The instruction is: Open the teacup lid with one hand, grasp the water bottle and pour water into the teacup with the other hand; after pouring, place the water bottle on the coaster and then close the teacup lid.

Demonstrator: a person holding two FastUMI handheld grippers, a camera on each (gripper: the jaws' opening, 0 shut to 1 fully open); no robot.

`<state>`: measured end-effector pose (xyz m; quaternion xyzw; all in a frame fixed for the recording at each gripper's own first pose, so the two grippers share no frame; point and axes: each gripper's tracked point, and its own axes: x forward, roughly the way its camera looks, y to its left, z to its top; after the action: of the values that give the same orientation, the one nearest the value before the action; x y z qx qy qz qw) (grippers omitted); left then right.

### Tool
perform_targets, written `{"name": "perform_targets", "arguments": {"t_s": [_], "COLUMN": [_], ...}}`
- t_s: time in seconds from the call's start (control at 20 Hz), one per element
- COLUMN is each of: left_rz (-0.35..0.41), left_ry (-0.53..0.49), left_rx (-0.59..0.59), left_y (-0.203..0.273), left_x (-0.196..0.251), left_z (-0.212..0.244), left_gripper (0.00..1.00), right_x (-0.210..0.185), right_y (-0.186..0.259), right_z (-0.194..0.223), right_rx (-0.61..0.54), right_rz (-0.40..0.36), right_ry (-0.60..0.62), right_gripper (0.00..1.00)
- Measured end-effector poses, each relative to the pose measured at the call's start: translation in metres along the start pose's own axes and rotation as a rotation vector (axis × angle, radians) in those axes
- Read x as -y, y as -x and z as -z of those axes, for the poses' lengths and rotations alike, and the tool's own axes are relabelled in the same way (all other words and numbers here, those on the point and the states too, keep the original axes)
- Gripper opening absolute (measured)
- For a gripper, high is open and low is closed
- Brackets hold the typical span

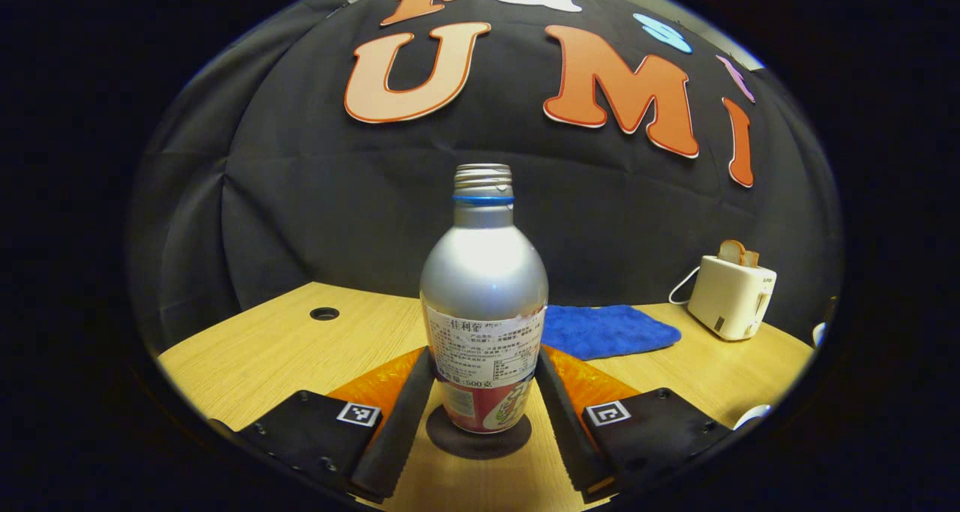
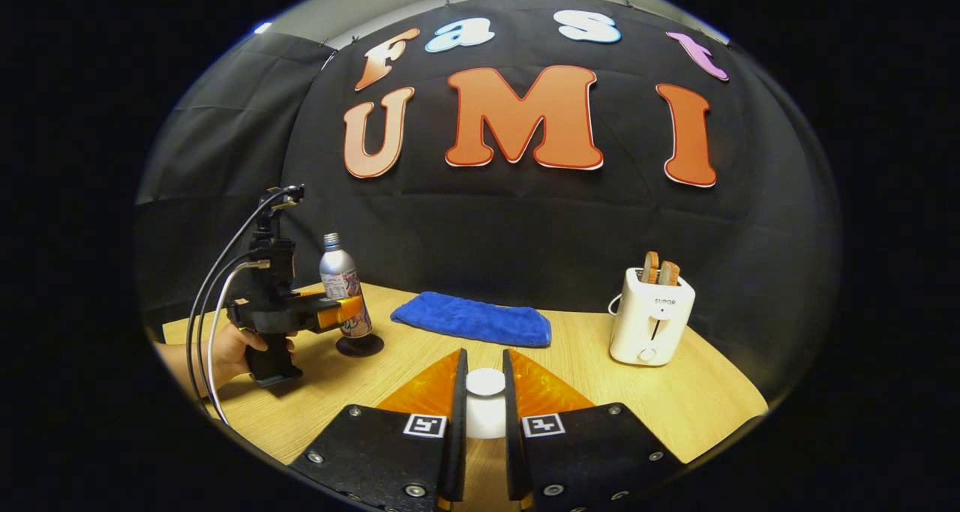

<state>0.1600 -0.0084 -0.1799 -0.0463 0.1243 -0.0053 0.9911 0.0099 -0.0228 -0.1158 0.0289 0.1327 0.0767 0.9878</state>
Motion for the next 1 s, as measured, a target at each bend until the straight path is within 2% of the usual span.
{"name": "perform_targets", "arguments": {"t_s": [0.15,0.3,0.35,0.55,0.95,1.0], "left_rz": [-0.002,-0.003,0.003,0.011,0.005,0.005], "left_ry": [0.004,0.000,-0.004,-0.010,-0.024,-0.027], "left_rx": [-0.046,-0.066,-0.069,-0.096,-0.086,-0.077], "left_y": [-0.002,-0.002,-0.004,-0.004,0.015,0.019], "left_x": [0.001,-0.001,0.001,0.005,0.004,0.004], "left_z": [0.016,0.023,0.024,0.029,0.019,0.016], "left_gripper": [0.82,0.85,0.82,0.89,0.90,0.93], "right_x": [-0.005,-0.007,-0.009,-0.017,-0.045,-0.048], "right_y": [-0.003,-0.007,-0.007,-0.009,-0.014,-0.014], "right_z": [0.007,0.011,0.013,0.017,0.028,0.029], "right_rx": [-0.010,-0.024,-0.027,-0.039,-0.064,-0.062], "right_rz": [-0.015,-0.027,-0.032,-0.060,-0.116,-0.122], "right_ry": [-0.007,-0.011,-0.015,-0.023,-0.029,-0.031], "right_gripper": [0.23,0.23,0.23,0.22,0.22,0.23]}}
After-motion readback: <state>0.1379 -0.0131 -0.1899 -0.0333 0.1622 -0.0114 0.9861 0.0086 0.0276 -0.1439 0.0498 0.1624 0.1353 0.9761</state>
